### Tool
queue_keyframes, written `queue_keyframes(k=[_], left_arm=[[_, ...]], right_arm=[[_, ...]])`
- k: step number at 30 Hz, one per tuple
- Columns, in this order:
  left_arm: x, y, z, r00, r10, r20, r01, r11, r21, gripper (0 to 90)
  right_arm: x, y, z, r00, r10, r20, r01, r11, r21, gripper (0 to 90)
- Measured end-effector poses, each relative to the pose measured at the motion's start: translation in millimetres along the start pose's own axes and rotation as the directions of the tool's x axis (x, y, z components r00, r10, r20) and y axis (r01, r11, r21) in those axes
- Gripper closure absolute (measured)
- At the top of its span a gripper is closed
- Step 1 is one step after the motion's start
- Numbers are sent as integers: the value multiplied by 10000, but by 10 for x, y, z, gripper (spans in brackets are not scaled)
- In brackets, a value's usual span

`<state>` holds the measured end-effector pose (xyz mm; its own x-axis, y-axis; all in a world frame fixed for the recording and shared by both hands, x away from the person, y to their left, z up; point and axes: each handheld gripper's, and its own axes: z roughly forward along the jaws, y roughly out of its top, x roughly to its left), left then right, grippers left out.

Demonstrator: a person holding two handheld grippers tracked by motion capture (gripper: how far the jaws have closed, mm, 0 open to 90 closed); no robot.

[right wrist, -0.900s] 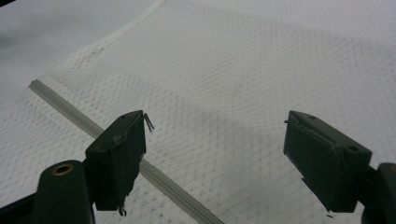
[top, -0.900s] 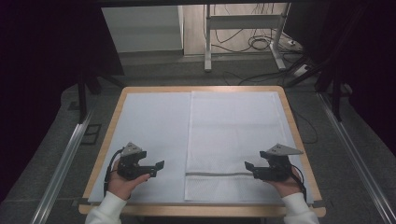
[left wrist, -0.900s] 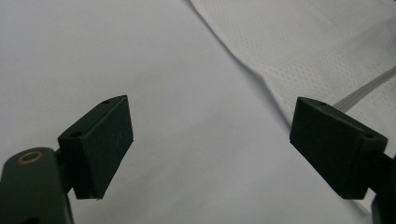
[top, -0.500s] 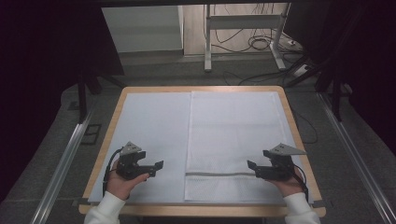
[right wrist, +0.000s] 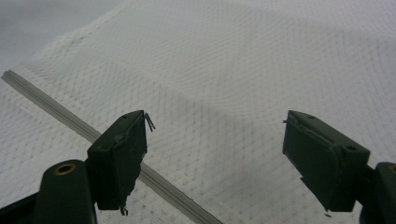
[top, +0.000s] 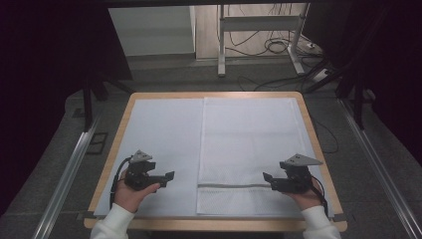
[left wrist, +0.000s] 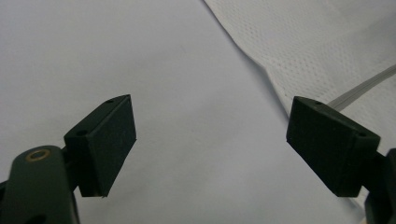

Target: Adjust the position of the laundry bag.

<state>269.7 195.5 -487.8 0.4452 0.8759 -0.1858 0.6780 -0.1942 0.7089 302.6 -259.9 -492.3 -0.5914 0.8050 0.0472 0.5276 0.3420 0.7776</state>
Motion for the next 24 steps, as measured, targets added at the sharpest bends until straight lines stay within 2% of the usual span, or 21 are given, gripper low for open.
queue_keyframes(k=[6, 9, 17, 20, 24], left_arm=[[-77, 63, -4, 9991, -13, 423, 17, 10000, -92, 156], [-115, 104, -6, 9996, 45, 295, -39, 9998, -188, 156], [-215, 212, 40, 9984, 143, 548, -132, 9997, -196, 150], [-252, 228, 53, 9987, 386, 346, -382, 9992, -138, 152], [-293, 262, 77, 9980, 475, 405, -473, 9989, -58, 156]], right_arm=[[-46, -1, -37, 9994, 263, 241, -261, 9996, -79, 223], [-49, -6, -40, 9989, 339, 317, -336, 9994, -82, 227], [-39, -10, -32, 9986, 367, 370, -368, 9993, 6, 232], [-36, -10, -36, 9987, 363, 368, -363, 9993, -17, 232], [-33, -9, -35, 9985, 380, 382, -380, 9993, -8, 233]])
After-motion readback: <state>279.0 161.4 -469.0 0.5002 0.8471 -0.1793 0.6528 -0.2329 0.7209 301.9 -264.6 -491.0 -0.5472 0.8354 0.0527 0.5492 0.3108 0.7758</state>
